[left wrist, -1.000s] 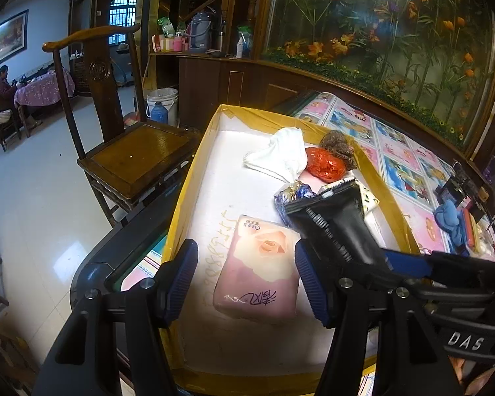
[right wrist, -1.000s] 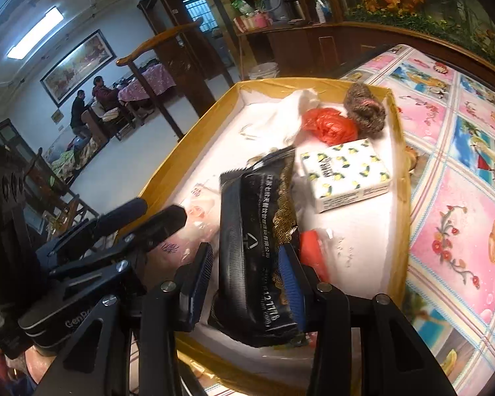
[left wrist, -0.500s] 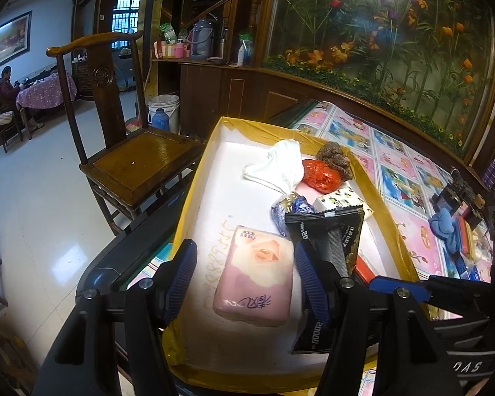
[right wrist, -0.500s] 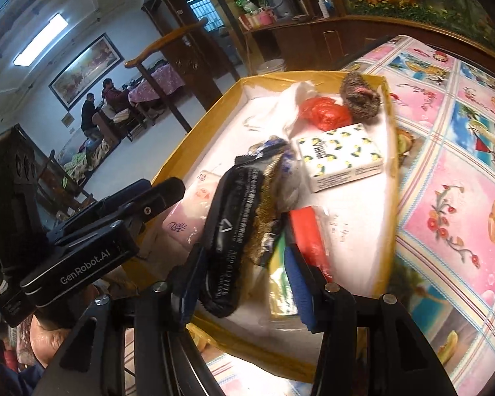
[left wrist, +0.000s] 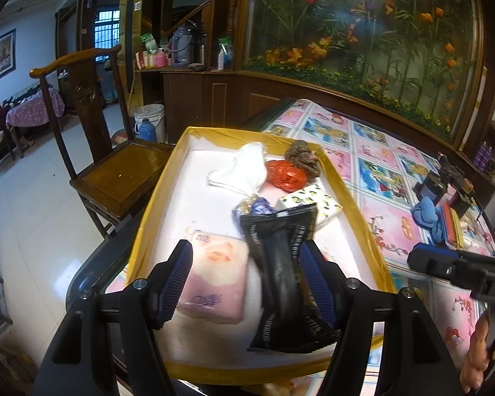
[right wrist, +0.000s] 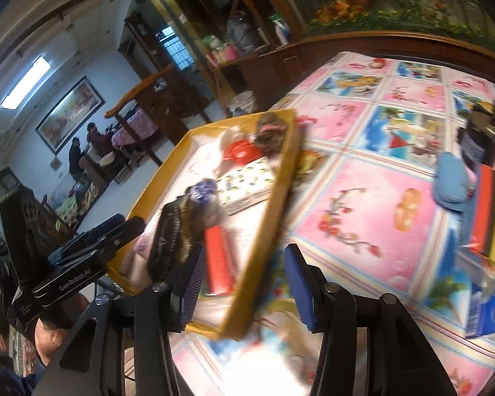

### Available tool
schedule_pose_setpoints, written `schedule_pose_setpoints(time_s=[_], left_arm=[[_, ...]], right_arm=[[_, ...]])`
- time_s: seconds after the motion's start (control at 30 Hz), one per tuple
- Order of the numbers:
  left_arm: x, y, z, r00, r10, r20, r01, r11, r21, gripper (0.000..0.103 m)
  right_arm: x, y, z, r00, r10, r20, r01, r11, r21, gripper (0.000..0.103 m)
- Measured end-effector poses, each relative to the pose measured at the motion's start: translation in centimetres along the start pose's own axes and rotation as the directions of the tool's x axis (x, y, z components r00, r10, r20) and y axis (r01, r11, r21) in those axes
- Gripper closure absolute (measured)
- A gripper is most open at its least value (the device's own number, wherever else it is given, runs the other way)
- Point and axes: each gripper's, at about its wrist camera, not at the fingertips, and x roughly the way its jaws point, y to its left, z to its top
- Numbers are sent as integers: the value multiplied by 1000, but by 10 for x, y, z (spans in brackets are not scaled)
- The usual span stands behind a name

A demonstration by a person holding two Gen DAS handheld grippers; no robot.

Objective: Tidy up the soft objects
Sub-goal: 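Open both grippers to release the pink pack and black bag into the tray, then grasp the red-black-yellow clay pack with the left gripper while the right gripper grasps the blue Vinda tissue pack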

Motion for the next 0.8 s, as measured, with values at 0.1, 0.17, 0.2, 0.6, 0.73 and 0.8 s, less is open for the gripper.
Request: schedule_pose_setpoints(time_s=[0.1,0.17,0.2,0.6,0.73,0.8], left_arm=[[-1,-15,1,1000,-13,0,13,999,31,36],[-1,-28,3,1000,-25,-3,26,998,55,36],[-1,-35,3,999,-33,-6,33,997,67,36],[28,-167,12,945,-262,-194,300,931,208,24],[47,-226,20,909,-316,-271,380,895,233,22],[59,-255,21,903,-310,-298,389,883,261,21]], right_arm=[[-22,-30,-3,999,-29,31,28,999,45,50],[-40,-53,-7,997,-61,53,57,995,85,50],[-45,-61,-8,996,-72,61,65,993,101,50],[-145,-178,-13,925,-343,161,286,911,298,45],[-161,-193,-16,933,-311,181,223,895,388,45],[-169,-194,-18,928,-317,198,219,890,399,43]])
